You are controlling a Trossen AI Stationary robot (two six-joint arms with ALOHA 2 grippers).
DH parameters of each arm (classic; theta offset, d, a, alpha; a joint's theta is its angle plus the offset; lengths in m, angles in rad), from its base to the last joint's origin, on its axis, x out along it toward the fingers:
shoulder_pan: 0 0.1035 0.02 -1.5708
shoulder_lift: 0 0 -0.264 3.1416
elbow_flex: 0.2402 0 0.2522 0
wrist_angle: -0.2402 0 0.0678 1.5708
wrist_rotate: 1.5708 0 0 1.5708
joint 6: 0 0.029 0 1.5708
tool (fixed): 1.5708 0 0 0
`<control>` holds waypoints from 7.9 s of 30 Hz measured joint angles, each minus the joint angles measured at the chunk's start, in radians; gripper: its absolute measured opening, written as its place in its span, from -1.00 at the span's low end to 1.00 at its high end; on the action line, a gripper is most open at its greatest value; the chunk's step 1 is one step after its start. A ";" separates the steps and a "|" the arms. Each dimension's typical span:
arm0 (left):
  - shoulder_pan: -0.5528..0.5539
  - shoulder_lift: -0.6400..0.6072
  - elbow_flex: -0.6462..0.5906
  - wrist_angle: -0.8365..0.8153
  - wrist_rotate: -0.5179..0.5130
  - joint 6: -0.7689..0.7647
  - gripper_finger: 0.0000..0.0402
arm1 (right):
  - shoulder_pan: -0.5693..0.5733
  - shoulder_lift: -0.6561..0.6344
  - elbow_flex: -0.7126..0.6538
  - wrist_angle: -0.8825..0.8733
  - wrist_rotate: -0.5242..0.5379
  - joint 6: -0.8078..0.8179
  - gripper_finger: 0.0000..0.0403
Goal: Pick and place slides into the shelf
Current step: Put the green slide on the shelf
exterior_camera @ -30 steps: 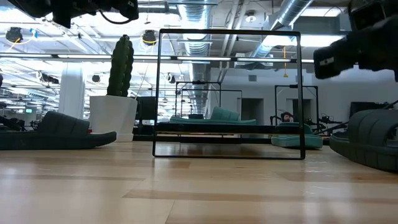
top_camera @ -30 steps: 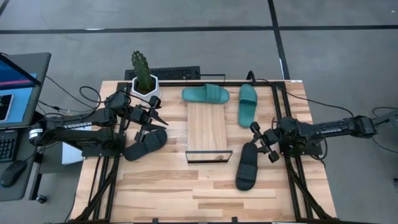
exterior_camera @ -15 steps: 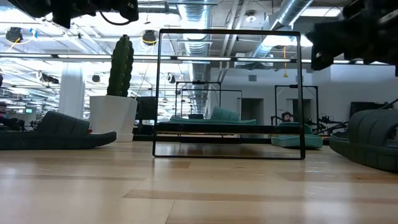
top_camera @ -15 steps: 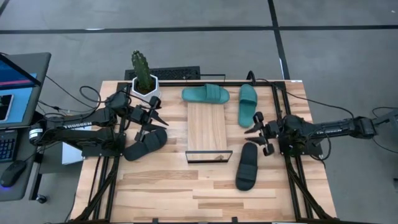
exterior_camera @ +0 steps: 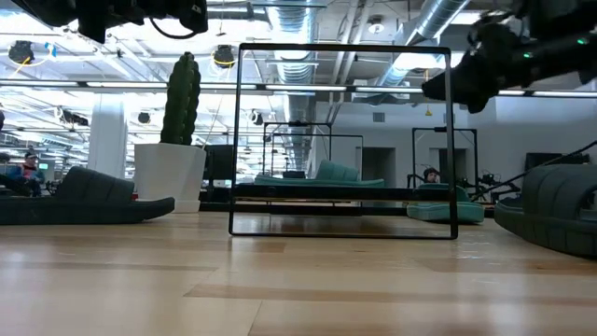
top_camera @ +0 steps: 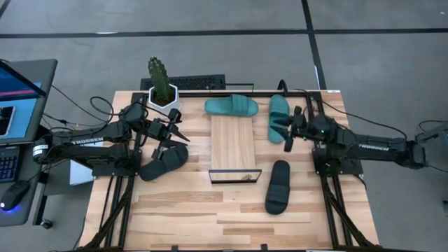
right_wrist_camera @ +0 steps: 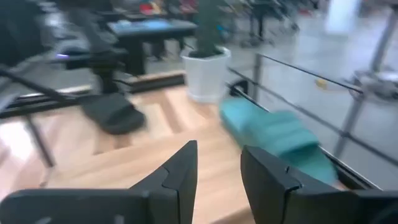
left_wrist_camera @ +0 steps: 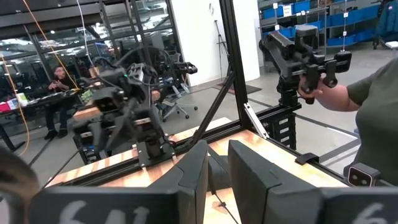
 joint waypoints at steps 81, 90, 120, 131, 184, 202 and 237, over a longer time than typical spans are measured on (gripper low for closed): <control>0.000 0.000 0.000 0.000 -0.008 -0.008 -0.73 | -0.515 0.828 0.440 -0.667 0.169 -0.074 -0.44; 0.000 0.000 0.000 0.000 -0.008 -0.016 -0.73 | -0.458 0.827 0.441 -0.736 0.176 -0.008 -0.44; 0.000 0.000 0.000 0.000 -0.007 -0.017 -0.73 | -0.689 0.854 0.526 -0.741 0.071 -0.075 -0.41; 0.000 0.000 0.000 0.000 -0.007 -0.017 -0.73 | -0.690 0.876 0.564 -0.740 0.059 -0.082 -0.22; -0.001 0.000 0.000 0.000 0.000 -0.051 -0.73 | -0.664 1.137 0.751 -0.868 0.155 -0.119 -0.24; -0.001 0.000 0.000 0.000 0.000 -0.051 -0.73 | -0.717 1.261 0.792 -0.882 0.157 -0.159 -0.27; -0.001 0.000 0.000 -0.001 0.000 -0.077 -0.73 | -0.728 1.274 0.917 -1.211 0.394 -0.073 -1.00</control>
